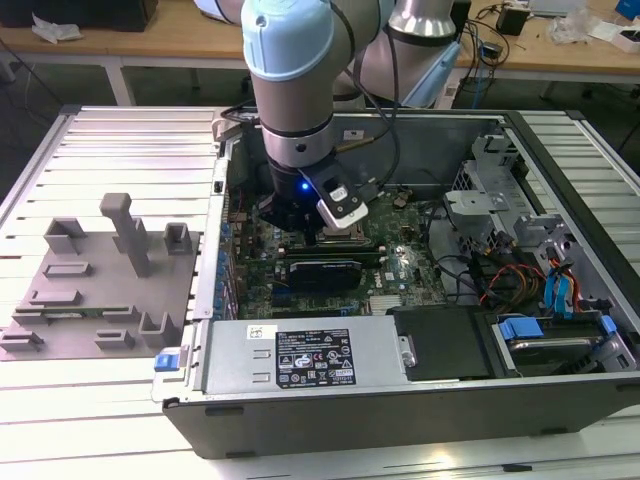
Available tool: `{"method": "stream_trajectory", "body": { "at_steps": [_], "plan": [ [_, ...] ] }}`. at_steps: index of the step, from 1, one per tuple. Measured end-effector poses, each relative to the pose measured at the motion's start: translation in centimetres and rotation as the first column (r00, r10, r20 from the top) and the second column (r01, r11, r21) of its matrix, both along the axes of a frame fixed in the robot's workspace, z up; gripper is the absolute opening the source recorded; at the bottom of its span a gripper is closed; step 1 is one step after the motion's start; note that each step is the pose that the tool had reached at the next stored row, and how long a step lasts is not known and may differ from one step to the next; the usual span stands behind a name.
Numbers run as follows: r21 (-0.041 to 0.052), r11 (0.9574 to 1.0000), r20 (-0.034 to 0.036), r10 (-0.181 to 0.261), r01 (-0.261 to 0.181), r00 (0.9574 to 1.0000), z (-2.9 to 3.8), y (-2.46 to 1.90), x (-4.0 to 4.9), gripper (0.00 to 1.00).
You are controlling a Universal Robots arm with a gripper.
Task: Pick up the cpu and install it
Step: 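Install the second cpu locking lever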
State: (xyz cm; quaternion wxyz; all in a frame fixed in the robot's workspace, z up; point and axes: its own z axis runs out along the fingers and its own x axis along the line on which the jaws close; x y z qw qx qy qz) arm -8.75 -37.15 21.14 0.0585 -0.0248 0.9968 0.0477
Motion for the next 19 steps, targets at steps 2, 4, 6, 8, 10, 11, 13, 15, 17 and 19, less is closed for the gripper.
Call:
{"method": "stream_trajectory", "body": {
  "at_steps": [2, 4, 6, 8, 10, 11, 13, 15, 17, 19],
  "plan": [
    [0.0251, 0.9997, 0.0048, 0.000, 0.000, 1.0000, -0.15, -0.24, -0.10, 0.11],
    [0.0358, 0.9994, 0.0058, 0.000, 0.000, 1.0000, -0.41, -0.61, -0.19, 0.11],
    [0.0585, 0.9983, 0.0098, 0.000, 0.000, 1.0000, -0.65, -0.84, -0.25, 0.11],
    [0.0730, 0.9973, 0.0129, 0.000, -0.001, 0.9999, -0.75, -0.91, -0.26, 0.11],
    [0.0826, 0.9966, 0.0146, -0.001, -0.001, 0.9999, -0.87, -0.97, -0.28, 0.11],
    [0.0900, 0.9959, 0.0156, -0.001, -0.001, 0.9999, -0.95, -1.00, -0.30, 0.11],
    [0.1032, 0.9947, 0.0177, -0.001, -0.001, 0.9998, -1.16, -1.07, -0.34, 0.11],
    [0.1119, 0.9937, 0.0196, -0.001, -0.001, 0.9998, -1.34, -1.13, -0.39, 0.11],
    [0.1230, 0.9924, 0.0213, -0.001, -0.002, 0.9998, -1.54, -1.23, -0.48, 0.11],
    [0.1248, 0.9922, 0.0220, -0.001, -0.002, 0.9998, -1.58, -1.22, -0.53, 0.11]
  ]
}}
